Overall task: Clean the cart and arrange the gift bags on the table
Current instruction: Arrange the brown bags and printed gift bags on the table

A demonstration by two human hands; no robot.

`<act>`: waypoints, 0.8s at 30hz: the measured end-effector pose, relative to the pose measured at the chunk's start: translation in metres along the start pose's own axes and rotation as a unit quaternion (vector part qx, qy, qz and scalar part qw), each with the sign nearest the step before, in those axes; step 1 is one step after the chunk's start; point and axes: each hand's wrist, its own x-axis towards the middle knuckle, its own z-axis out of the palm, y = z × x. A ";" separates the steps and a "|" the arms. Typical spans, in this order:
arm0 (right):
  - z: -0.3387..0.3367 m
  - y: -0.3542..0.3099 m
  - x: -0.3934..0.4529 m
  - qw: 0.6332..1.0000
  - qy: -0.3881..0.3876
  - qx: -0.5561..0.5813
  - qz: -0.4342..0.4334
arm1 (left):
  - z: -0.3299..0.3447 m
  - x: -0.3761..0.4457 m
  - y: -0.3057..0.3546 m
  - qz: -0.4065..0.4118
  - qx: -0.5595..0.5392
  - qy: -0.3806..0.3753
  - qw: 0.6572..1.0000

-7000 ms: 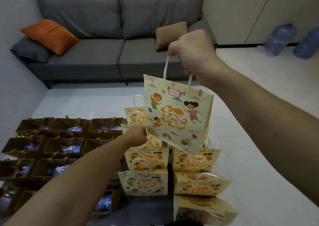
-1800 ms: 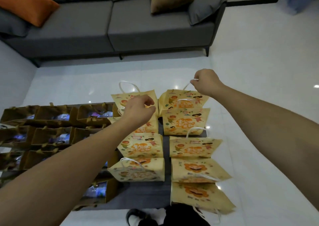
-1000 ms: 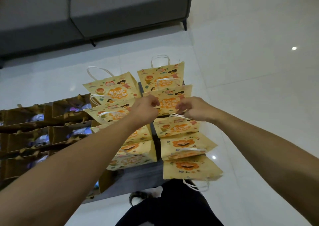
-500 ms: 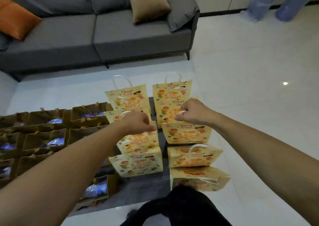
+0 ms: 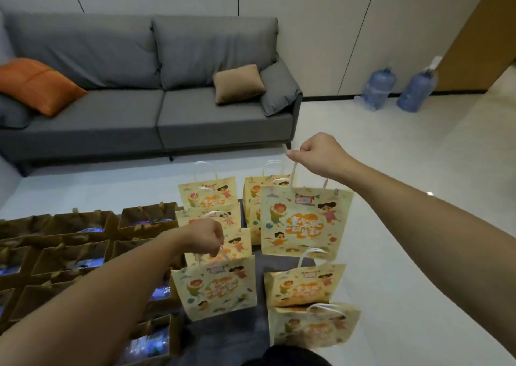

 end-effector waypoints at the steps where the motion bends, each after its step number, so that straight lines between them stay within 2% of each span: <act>1: -0.007 -0.009 -0.002 1.000 0.009 0.002 -0.003 | -0.009 -0.009 0.004 0.006 -0.005 0.011 1.000; 4: -0.029 -0.039 -0.005 0.999 0.042 -0.002 -0.017 | -0.044 -0.040 0.024 0.031 -0.010 0.058 0.998; 10: -0.061 -0.096 -0.016 0.994 0.088 0.015 -0.058 | -0.134 -0.121 0.059 0.086 -0.016 0.198 0.976; 15: -0.071 -0.130 -0.022 0.989 0.122 0.010 -0.081 | -0.188 -0.190 0.068 0.127 -0.036 0.327 0.936; 20: -0.087 -0.159 -0.025 0.983 0.152 0.014 -0.105 | -0.222 -0.244 0.073 0.152 -0.062 0.415 0.895; 24: -0.088 -0.175 -0.026 0.981 0.151 0.034 -0.119 | -0.236 -0.272 0.071 0.160 -0.081 0.504 0.845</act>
